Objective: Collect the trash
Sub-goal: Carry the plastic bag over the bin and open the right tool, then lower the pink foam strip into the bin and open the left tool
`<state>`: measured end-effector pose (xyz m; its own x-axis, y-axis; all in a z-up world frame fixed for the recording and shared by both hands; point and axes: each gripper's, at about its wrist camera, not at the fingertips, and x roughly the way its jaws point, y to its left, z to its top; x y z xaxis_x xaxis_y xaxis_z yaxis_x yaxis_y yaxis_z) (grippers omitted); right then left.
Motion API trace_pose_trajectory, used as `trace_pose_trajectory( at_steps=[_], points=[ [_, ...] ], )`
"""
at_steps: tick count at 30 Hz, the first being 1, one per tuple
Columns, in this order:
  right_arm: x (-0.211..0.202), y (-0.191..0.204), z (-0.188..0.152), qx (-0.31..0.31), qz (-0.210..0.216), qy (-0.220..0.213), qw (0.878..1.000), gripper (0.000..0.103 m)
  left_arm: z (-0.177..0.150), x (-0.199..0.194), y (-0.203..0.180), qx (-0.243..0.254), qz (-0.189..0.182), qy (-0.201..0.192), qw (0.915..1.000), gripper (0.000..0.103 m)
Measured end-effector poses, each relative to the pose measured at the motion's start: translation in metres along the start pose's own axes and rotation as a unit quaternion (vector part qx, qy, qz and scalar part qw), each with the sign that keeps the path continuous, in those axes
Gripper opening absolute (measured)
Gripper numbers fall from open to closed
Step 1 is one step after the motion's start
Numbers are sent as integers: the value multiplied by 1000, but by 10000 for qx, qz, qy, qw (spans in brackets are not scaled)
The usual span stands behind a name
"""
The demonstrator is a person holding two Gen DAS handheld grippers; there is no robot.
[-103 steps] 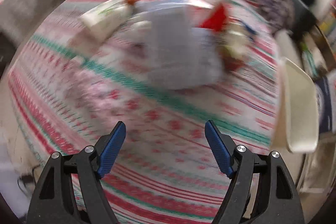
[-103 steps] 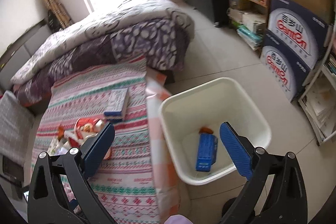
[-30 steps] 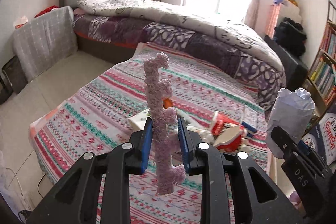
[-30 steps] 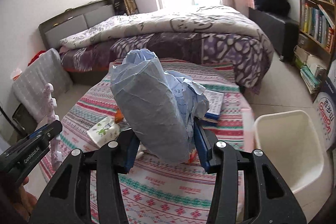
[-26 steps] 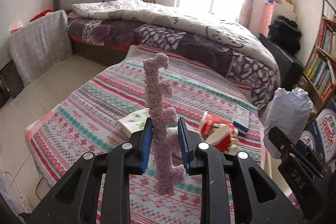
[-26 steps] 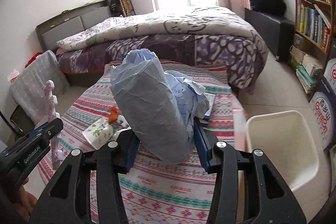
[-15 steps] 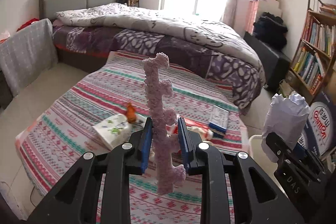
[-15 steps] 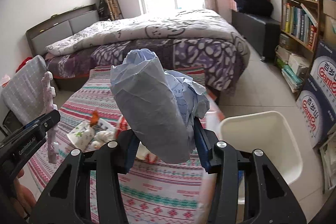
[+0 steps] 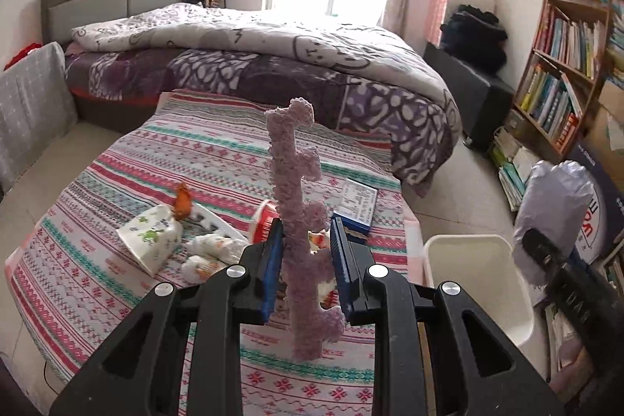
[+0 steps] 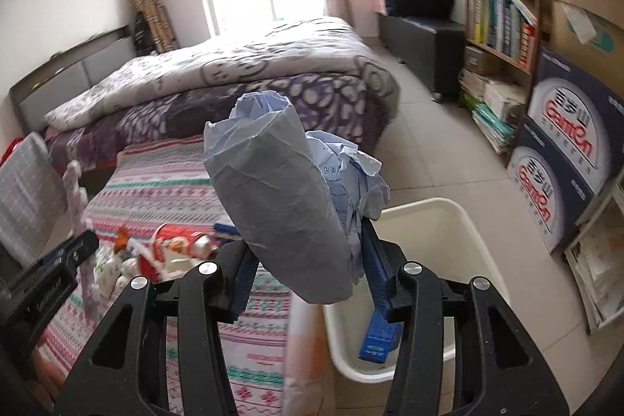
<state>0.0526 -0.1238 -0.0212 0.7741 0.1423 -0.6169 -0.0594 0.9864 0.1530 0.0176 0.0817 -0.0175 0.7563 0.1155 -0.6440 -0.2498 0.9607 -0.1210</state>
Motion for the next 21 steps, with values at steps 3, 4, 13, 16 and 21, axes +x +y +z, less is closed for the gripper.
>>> trace_pose_trajectory(
  at_steps=[3, 4, 13, 16, 21],
  points=[
    [1, -19, 5, 203, -153, -2, 9997, 47, -2, 4, -9, 50, -48, 35, 10000, 25],
    [2, -26, 6, 296, -228, 13, 9993, 47, -3, 5, -12, 68, -68, 42, 9999, 25],
    [0, -71, 9, 788, -764, 68, 9939, 63, -11, 15, -53, 330, -406, 111, 9986, 25],
    [-3, -86, 8, 902, -927, 40, 9916, 74, -15, 19, -67, 446, -519, 147, 9975, 25],
    [-6, -109, 10, 1082, -1110, 26, 9879, 84, -21, 28, -96, 665, -702, 226, 9951, 25]
  ],
)
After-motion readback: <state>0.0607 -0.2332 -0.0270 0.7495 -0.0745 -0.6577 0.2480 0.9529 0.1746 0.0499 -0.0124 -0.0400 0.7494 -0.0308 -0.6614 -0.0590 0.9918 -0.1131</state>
